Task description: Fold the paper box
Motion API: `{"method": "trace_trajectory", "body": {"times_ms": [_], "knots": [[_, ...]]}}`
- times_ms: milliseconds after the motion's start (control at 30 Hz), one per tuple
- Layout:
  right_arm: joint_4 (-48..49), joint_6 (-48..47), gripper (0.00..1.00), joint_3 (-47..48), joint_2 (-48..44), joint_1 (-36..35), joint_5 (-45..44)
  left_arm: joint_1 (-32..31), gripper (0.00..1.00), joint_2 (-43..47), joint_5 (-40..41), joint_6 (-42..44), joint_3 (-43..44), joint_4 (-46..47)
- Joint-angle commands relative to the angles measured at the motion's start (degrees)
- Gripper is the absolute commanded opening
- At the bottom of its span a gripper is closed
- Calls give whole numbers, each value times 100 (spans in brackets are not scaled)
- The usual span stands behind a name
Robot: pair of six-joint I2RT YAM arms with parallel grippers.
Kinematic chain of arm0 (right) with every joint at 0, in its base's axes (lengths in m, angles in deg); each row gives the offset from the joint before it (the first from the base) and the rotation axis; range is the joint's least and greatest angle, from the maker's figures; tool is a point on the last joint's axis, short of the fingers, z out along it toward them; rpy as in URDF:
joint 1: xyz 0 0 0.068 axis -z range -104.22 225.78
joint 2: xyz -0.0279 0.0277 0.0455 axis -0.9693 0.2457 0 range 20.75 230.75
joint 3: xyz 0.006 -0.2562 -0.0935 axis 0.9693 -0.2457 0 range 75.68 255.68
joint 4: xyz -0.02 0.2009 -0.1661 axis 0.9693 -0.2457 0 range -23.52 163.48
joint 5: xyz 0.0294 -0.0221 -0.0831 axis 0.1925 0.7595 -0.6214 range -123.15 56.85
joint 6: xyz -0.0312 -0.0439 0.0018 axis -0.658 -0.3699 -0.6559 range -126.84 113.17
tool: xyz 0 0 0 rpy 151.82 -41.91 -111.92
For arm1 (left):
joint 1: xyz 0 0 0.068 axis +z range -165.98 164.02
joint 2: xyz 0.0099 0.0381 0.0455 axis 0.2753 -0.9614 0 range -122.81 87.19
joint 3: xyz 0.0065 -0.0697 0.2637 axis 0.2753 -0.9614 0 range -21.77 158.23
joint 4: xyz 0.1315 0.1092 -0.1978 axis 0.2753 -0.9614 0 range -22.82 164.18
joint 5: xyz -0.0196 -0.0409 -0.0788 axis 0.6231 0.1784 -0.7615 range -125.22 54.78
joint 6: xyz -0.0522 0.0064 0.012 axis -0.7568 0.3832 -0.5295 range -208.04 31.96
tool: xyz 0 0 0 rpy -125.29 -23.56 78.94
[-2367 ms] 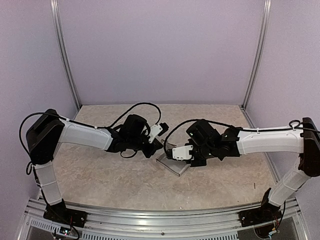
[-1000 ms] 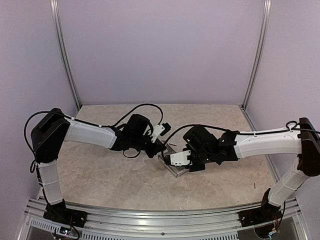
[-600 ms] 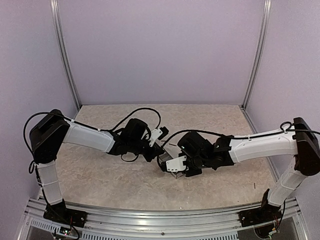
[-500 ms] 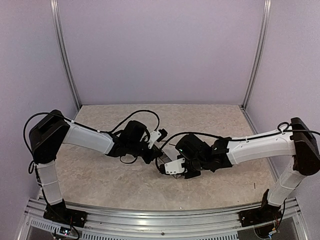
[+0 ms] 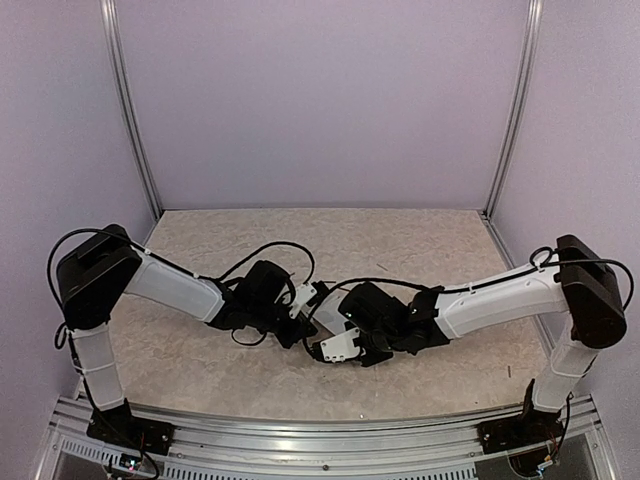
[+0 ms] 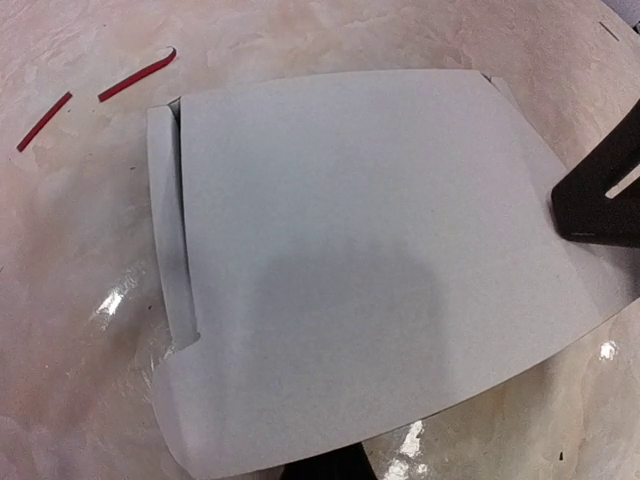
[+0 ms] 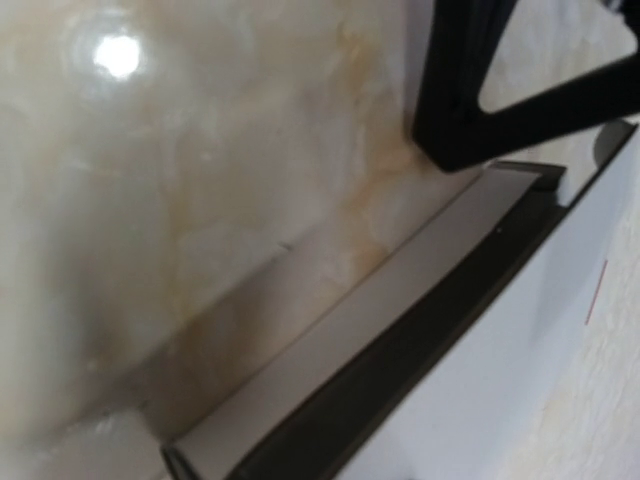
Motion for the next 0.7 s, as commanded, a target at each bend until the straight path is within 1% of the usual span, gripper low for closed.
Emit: {"method": "trace_trajectory", "body": {"times_ms": [0, 133, 233, 367, 467, 567, 667], "knots": [[-98, -29, 34, -11, 178, -52, 169, 25, 0, 265, 57, -54, -100, 42], [-339, 1, 36, 48, 286, -50, 282, 56, 0, 403, 249, -13, -146, -309], [-560, 31, 37, 53, 332, -36, 397, 91, 1, 567, 367, -32, -353, -551], [-631, 46, 38, 29, 274, -20, 483, 177, 3, 958, 445, -102, -670, -856], [-631, 37, 38, 31, 217, -18, 458, 206, 4, 1289, 629, -147, -733, -955], [-599, 11, 38, 21, 160, -9, 403, 253, 11, 1628, 729, -210, -461, -912], [-550, -9, 38, 11, 155, -6, 335, 272, 14, 1584, 500, -61, 109, -731]]}}
